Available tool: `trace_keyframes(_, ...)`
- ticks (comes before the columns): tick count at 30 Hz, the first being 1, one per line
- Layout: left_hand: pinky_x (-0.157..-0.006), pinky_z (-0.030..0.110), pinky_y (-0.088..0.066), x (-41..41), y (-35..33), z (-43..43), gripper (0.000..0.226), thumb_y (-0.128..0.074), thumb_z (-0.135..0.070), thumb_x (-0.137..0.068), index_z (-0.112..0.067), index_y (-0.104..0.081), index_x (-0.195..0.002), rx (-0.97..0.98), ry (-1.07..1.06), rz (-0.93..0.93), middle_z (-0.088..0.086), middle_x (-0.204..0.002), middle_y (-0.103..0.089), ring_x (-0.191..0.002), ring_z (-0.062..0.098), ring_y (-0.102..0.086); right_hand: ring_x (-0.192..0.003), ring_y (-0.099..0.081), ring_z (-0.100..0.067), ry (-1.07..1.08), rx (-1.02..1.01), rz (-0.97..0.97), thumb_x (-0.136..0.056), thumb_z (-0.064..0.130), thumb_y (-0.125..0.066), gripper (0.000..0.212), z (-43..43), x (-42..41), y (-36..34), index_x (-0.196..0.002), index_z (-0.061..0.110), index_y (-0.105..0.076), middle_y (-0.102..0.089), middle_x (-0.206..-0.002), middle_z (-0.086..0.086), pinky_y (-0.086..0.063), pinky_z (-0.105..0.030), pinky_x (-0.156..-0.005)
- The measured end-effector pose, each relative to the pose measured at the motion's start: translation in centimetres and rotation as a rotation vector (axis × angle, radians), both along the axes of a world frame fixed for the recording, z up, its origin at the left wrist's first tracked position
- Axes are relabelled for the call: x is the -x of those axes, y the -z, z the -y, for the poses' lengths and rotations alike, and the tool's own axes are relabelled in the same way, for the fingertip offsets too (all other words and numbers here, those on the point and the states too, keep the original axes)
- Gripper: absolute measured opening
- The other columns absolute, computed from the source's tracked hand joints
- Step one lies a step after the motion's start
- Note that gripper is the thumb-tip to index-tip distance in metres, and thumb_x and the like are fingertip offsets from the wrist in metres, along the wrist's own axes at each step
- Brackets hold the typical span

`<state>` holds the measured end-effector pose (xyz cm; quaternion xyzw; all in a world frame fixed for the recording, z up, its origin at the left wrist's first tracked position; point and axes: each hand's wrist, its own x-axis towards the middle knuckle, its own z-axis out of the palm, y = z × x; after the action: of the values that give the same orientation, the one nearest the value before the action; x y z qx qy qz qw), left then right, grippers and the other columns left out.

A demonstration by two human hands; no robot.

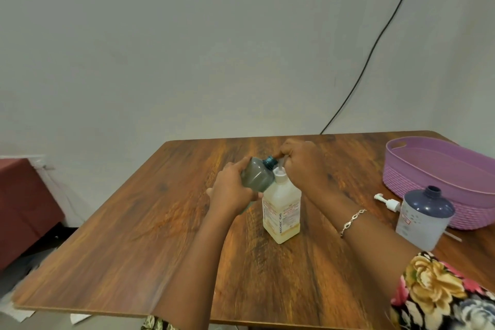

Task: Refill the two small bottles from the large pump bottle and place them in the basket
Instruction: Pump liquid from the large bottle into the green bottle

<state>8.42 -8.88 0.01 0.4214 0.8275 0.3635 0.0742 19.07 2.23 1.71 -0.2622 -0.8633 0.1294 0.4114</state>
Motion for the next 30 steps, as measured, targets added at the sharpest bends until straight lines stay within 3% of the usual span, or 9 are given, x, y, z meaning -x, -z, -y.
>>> trace_keyframes(3,-0.098,0.045,-0.038,0.1,0.4,0.0,0.092,-0.082,-0.018,-0.066,-0.035,-0.033,-0.142,0.019,0.017,0.030,-0.006,-0.126,-0.048,-0.117,0.017,-0.045,-0.066,-0.056,-0.023,0.014,-0.113,-0.041,-0.072,0.000,-0.045,0.027,1.2,-0.4,1.0,-0.077,0.006,-0.071,-0.066,-0.075,-0.007,-0.037,-0.030,-0.069)
trace_keyframes(6,-0.099,0.048,-0.039,-0.1,1.1,0.3,0.092,-0.082,-0.018,-0.066,-0.033,-0.033,-0.142,0.030,0.013,0.054,-0.004,-0.126,-0.046,-0.117,0.018,-0.045,-0.064,-0.057,-0.024,0.005,-0.102,-0.076,-0.067,0.000,-0.042,0.030,1.6,-0.3,1.8,-0.074,0.004,-0.071,-0.066,-0.073,-0.007,-0.038,-0.030,-0.068)
trace_keyframes(13,-0.095,0.039,-0.041,-0.5,0.7,0.4,0.092,-0.082,-0.018,-0.067,-0.029,-0.032,-0.144,-0.039,0.024,0.058,-0.002,-0.127,-0.047,-0.111,0.014,-0.046,-0.073,-0.054,-0.018,-0.016,-0.049,-0.034,-0.078,-0.005,-0.050,0.028,1.0,-0.8,1.1,-0.090,0.008,-0.073,-0.067,-0.085,-0.004,-0.028,-0.024,-0.073)
trace_keyframes(17,-0.098,0.047,-0.039,-0.1,0.3,0.0,0.091,-0.081,-0.019,-0.067,-0.029,-0.032,-0.143,0.000,0.014,0.020,-0.003,-0.126,-0.047,-0.116,0.018,-0.046,-0.074,-0.056,-0.026,-0.007,-0.060,0.050,-0.078,-0.002,-0.047,0.028,0.4,-0.3,0.0,-0.086,0.008,-0.072,-0.066,-0.084,-0.007,-0.040,-0.035,-0.077)
trace_keyframes(23,-0.098,0.046,-0.039,-0.1,2.0,0.3,0.091,-0.081,-0.013,-0.067,-0.028,-0.033,-0.143,-0.018,0.003,0.070,-0.002,-0.124,-0.045,-0.115,0.017,-0.044,-0.067,-0.057,-0.026,-0.004,-0.029,-0.014,-0.069,-0.009,-0.054,0.023,1.3,0.0,2.1,-0.078,0.004,-0.071,-0.064,-0.075,-0.008,-0.039,-0.031,-0.071)
trace_keyframes(25,-0.095,0.039,-0.040,-0.1,1.9,0.4,0.090,-0.081,-0.013,-0.067,-0.026,-0.034,-0.143,-0.036,0.014,0.062,-0.001,-0.126,-0.046,-0.111,0.015,-0.044,-0.070,-0.057,-0.023,-0.012,-0.043,-0.035,-0.072,-0.006,-0.055,0.023,1.2,-0.4,1.9,-0.083,0.006,-0.072,-0.065,-0.079,-0.006,-0.032,-0.026,-0.071)
trace_keyframes(27,-0.089,0.033,-0.039,-0.1,1.5,0.4,0.089,-0.080,-0.013,-0.068,-0.025,-0.033,-0.143,-0.070,0.022,0.050,0.000,-0.125,-0.047,-0.104,0.011,-0.042,-0.073,-0.054,-0.020,-0.033,-0.043,0.002,-0.078,0.003,-0.047,0.029,1.3,-0.9,1.2,-0.091,0.009,-0.072,-0.065,-0.084,-0.003,-0.027,-0.025,-0.073)
trace_keyframes(30,-0.088,0.032,-0.039,-0.1,1.0,0.0,0.090,-0.081,-0.016,-0.068,-0.026,-0.033,-0.143,-0.079,0.019,0.048,-0.005,-0.118,-0.045,-0.102,0.009,-0.041,-0.071,-0.052,-0.023,-0.050,-0.050,0.080,-0.073,0.011,-0.032,0.045,0.8,-0.7,-0.4,-0.092,0.008,-0.072,-0.064,-0.082,-0.007,-0.032,-0.032,-0.079)
